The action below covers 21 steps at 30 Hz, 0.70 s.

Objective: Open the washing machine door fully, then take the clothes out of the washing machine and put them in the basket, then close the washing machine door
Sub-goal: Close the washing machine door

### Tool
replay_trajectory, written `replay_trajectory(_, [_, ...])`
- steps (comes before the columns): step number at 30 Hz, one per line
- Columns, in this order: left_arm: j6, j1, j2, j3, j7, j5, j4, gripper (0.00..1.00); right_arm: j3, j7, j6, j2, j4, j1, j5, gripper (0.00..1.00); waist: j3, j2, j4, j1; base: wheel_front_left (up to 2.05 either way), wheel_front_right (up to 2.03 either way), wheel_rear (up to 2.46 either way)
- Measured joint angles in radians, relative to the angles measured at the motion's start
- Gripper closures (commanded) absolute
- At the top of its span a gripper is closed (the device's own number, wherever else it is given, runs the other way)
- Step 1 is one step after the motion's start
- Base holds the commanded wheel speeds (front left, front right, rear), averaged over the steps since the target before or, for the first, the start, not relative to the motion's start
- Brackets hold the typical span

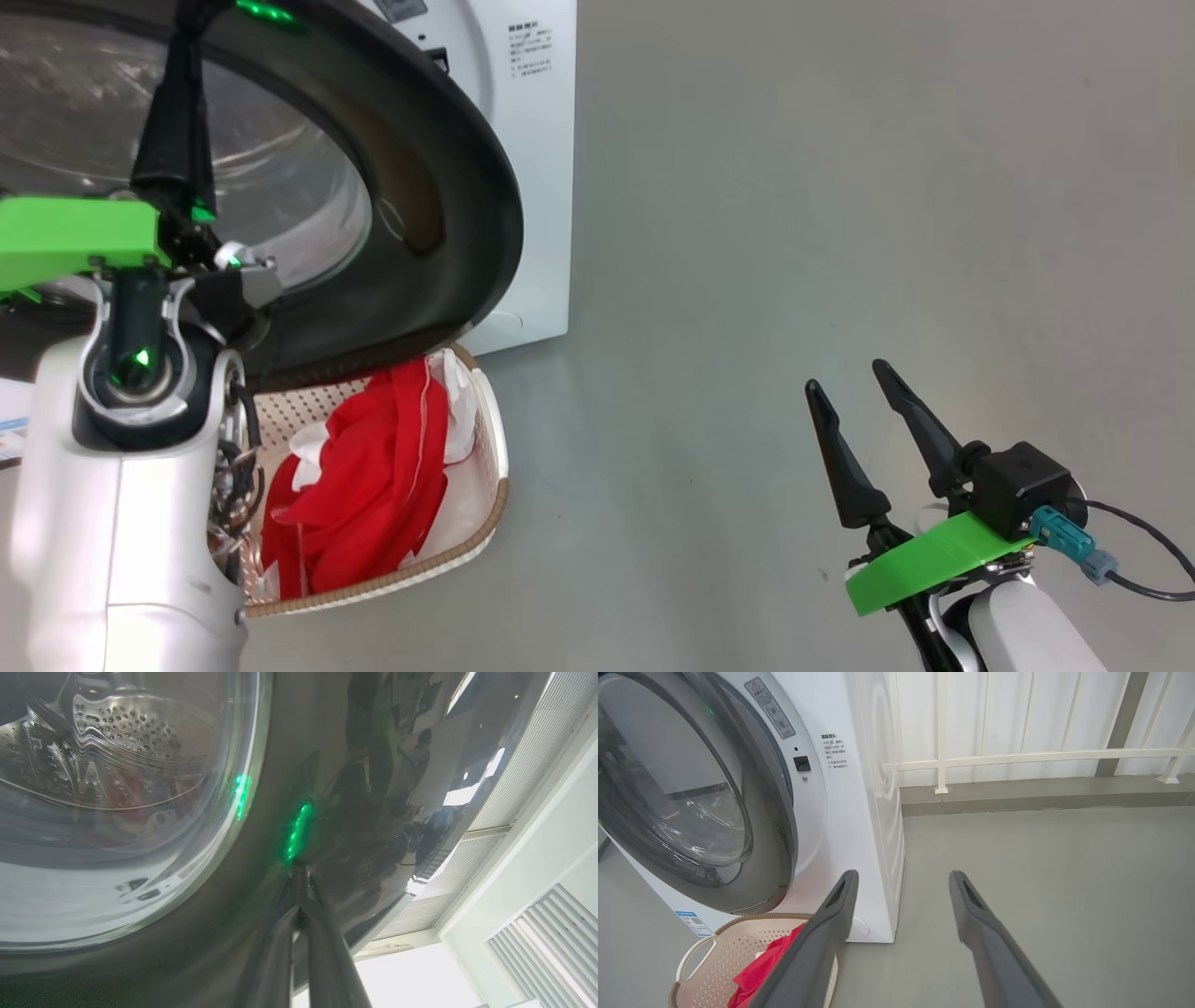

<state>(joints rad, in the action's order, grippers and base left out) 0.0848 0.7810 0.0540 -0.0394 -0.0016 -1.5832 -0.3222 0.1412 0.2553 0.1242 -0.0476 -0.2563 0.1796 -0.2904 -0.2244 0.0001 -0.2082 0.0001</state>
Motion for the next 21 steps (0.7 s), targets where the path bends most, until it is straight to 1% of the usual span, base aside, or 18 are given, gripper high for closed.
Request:
replay_trajectory(1, [-0.009,0.000,0.000,0.002,0.002,0.000,-0.011,1.00,-0.001,0.000,0.000,0.000,-0.001,0.000,0.000,0.00,0.004,0.0000,0.001,0.0000,0.00,0.00,0.00])
replay_trajectory(2, [-0.017,-0.001,0.001,0.004,0.005,0.000,-0.019,0.93,-0.002,0.000,0.000,0.000,-0.002,0.000,0.000,0.00,0.008,0.0000,0.001,0.0000,0.00,0.00,0.00])
replay_trajectory(3, [-0.027,-0.004,0.001,0.006,0.011,0.000,-0.023,0.79,-0.003,0.000,0.000,0.000,-0.003,0.000,0.000,0.00,0.013,0.0000,0.003,-0.0001,0.00,0.00,0.00])
replay_trajectory(4, [-0.039,-0.007,0.001,0.008,0.018,0.000,-0.025,0.62,-0.004,0.000,0.000,0.000,-0.004,0.000,0.000,0.00,0.019,0.0000,0.004,-0.0001,0.00,0.00,0.00])
replay_trajectory(5, [-0.053,-0.013,0.002,0.009,0.019,0.000,-0.024,0.19,-0.004,0.000,0.000,0.000,-0.006,0.000,0.000,0.00,0.025,0.0000,0.006,-0.0001,0.00,0.00,0.00])
replay_trajectory(6, [-0.069,-0.025,0.002,0.009,0.023,0.000,-0.021,0.00,-0.005,0.000,0.000,0.000,-0.007,0.000,0.000,0.00,0.032,0.0000,0.008,0.0000,0.00,0.00,0.00])
replay_trajectory(10, [-0.095,-0.116,0.016,0.014,0.043,0.000,-0.007,0.00,-0.006,0.000,0.000,0.000,-0.012,-0.004,0.000,0.00,0.063,0.0000,0.017,-0.0001,0.00,0.00,0.00])
replay_trajectory(13, [-0.097,-0.195,0.034,0.017,0.042,0.019,0.011,0.00,-0.007,0.000,0.000,0.000,-0.016,-0.012,0.000,0.00,0.091,0.0000,0.025,0.0000,0.00,0.00,0.00])
replay_trajectory(18, [-0.137,-0.323,0.105,0.048,-0.042,0.181,0.057,0.00,-0.007,0.000,0.000,0.000,-0.023,-0.036,0.000,0.00,0.140,0.0000,0.042,-0.0001,0.00,0.00,0.00])
replay_trajectory(21, [-0.149,-0.414,0.141,0.069,-0.100,0.276,0.086,0.00,-0.006,0.000,0.000,0.000,-0.028,-0.057,0.002,0.00,0.172,0.0000,0.050,-0.0001,0.00,0.00,0.00])
